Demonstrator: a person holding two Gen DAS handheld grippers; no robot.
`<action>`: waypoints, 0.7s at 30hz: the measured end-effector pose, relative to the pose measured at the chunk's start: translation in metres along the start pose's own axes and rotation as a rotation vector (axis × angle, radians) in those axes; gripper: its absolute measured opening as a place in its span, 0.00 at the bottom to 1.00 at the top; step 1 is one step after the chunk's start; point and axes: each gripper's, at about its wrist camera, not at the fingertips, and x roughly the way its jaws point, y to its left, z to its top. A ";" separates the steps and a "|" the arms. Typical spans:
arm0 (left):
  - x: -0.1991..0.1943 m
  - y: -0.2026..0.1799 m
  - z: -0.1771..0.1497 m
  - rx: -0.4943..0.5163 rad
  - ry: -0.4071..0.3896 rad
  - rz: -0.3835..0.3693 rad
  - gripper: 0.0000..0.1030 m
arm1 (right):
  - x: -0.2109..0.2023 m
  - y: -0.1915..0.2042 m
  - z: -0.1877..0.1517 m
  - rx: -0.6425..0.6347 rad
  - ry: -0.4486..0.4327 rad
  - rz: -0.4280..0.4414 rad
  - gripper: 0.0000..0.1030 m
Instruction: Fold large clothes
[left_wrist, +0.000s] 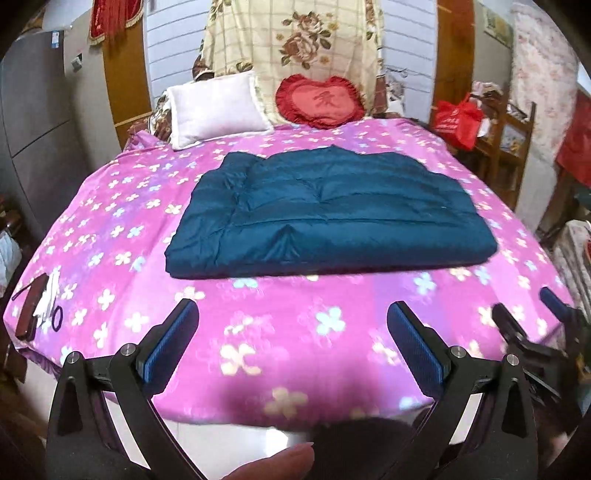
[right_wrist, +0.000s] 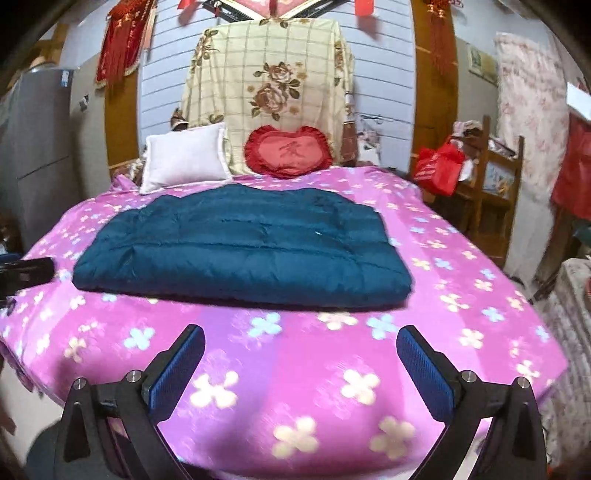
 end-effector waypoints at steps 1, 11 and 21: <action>-0.007 0.000 -0.002 0.006 -0.006 -0.002 0.99 | -0.001 -0.004 -0.002 0.020 0.013 -0.005 1.00; -0.039 -0.002 -0.018 0.019 -0.050 -0.029 0.99 | -0.017 -0.020 -0.018 0.063 0.005 -0.019 1.00; -0.036 0.004 -0.021 -0.004 -0.043 -0.026 0.99 | -0.014 -0.008 -0.020 0.013 0.009 -0.008 1.00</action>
